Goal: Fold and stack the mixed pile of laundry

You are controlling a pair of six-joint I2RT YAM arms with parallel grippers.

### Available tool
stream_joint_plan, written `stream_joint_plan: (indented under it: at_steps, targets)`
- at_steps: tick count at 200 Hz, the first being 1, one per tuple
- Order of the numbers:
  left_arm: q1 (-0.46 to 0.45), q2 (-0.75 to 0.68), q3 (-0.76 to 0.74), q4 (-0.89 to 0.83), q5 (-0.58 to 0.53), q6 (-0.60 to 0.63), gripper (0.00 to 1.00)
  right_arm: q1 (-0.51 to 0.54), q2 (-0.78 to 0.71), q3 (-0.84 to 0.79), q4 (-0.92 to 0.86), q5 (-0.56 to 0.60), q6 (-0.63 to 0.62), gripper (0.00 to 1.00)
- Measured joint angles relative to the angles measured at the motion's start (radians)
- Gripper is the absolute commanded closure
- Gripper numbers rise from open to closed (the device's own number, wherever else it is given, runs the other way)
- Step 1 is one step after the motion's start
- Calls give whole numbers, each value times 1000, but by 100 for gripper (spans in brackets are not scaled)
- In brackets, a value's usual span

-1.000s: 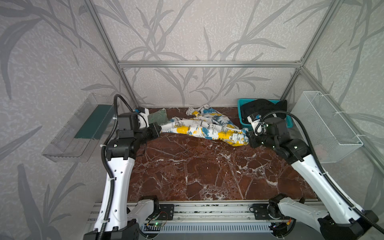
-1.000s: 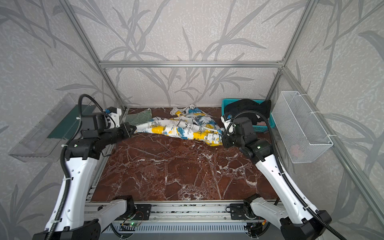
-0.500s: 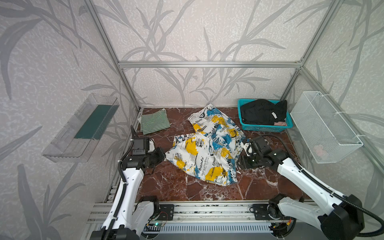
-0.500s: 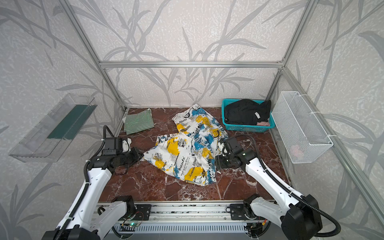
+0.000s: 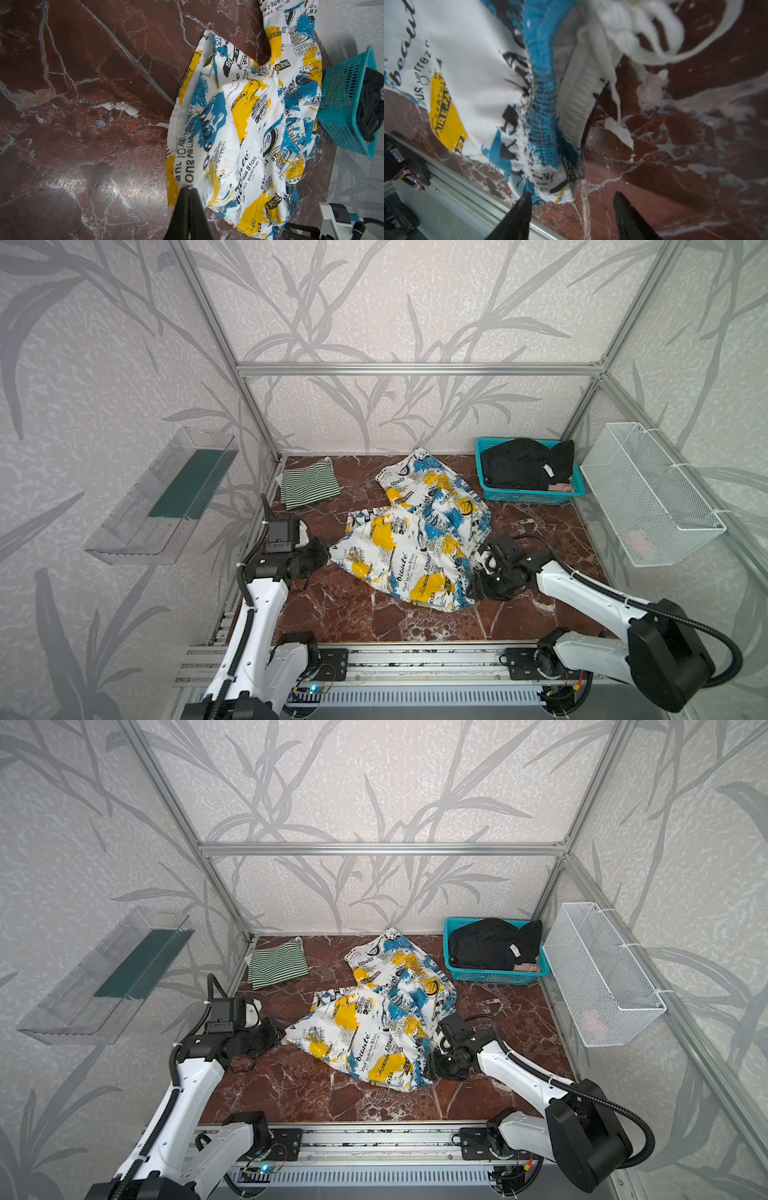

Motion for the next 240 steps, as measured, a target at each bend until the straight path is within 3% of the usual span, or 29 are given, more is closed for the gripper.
stream_joint_plan:
  at_steps: [42,90,136,170,200,240]
  targets:
    - [0,0,-19,6,-3,-5,100,3,-27,-93,80,-70,75,39]
    - [0,-2,-19,14,-3,-8,100,6,48,-98,230,-129,154,46]
    - [0,-16,-19,14,-2,-11,100,13,91,-102,290,-106,200,88]
    - [0,-17,-19,12,-2,-15,100,14,57,-53,148,19,150,100]
    - [0,-18,-19,6,23,-10,100,14,-42,95,-63,164,76,100]
    - [0,-36,65,-68,72,27,100,14,-140,351,-288,266,-31,100]
